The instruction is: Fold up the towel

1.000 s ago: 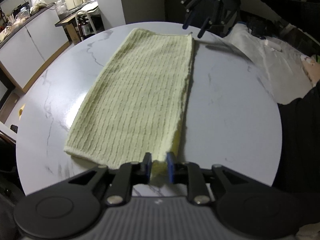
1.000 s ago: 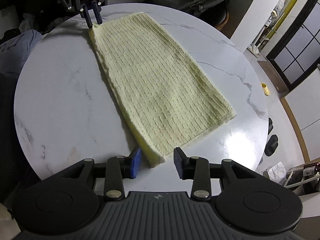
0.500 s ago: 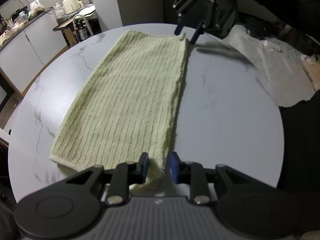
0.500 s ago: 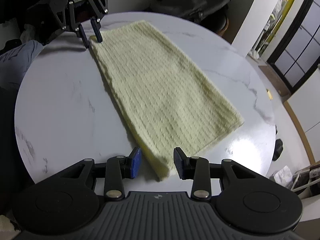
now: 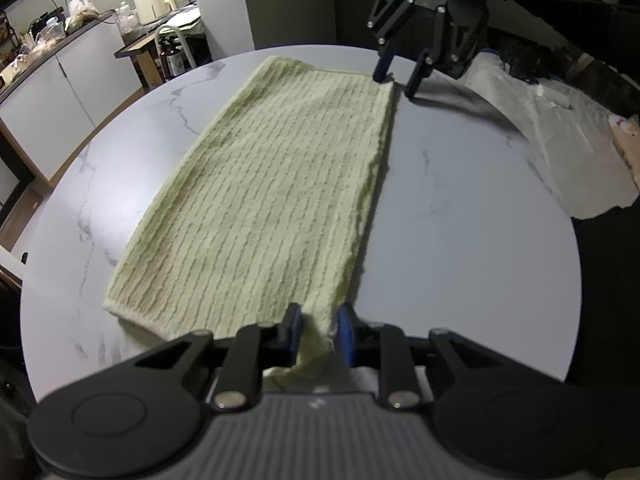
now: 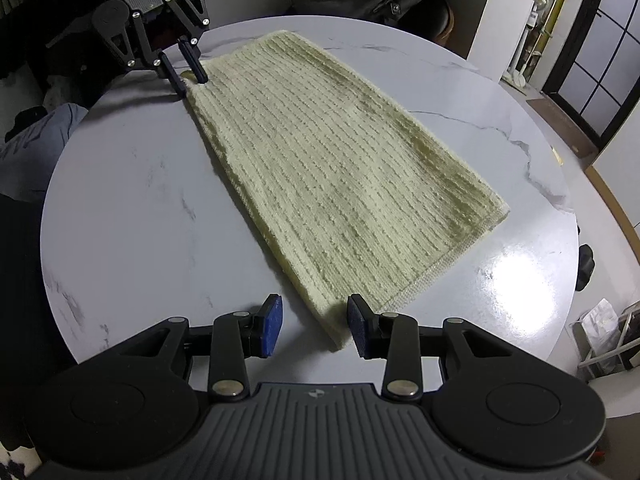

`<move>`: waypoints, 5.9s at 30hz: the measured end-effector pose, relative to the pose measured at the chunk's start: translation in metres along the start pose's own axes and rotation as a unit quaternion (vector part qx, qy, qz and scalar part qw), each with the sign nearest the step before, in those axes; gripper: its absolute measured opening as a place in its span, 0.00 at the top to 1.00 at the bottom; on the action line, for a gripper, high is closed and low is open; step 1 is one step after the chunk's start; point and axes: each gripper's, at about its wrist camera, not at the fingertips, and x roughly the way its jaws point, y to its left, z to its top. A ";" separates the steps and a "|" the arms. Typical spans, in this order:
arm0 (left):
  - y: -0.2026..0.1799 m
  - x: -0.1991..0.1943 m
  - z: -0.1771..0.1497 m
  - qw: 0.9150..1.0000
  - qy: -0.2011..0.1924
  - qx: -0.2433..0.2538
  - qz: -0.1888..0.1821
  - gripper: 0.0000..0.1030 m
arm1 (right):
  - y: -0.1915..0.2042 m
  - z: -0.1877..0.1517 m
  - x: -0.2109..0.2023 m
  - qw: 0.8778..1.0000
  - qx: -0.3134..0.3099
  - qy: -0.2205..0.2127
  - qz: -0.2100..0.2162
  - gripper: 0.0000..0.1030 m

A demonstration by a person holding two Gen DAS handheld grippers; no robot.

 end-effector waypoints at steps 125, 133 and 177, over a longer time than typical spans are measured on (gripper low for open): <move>-0.082 0.014 0.050 0.997 -0.004 -0.042 0.064 0.48 | 0.043 -0.020 -0.035 0.989 -0.124 -0.068 0.041 0.61; -0.080 0.020 0.047 0.997 -0.002 -0.052 0.061 0.47 | 0.042 -0.019 -0.018 0.989 -0.128 -0.045 0.066 0.65; -0.079 -0.007 0.005 0.998 -0.023 -0.048 0.043 0.46 | 0.153 0.016 0.006 0.977 -0.171 -0.052 0.113 0.85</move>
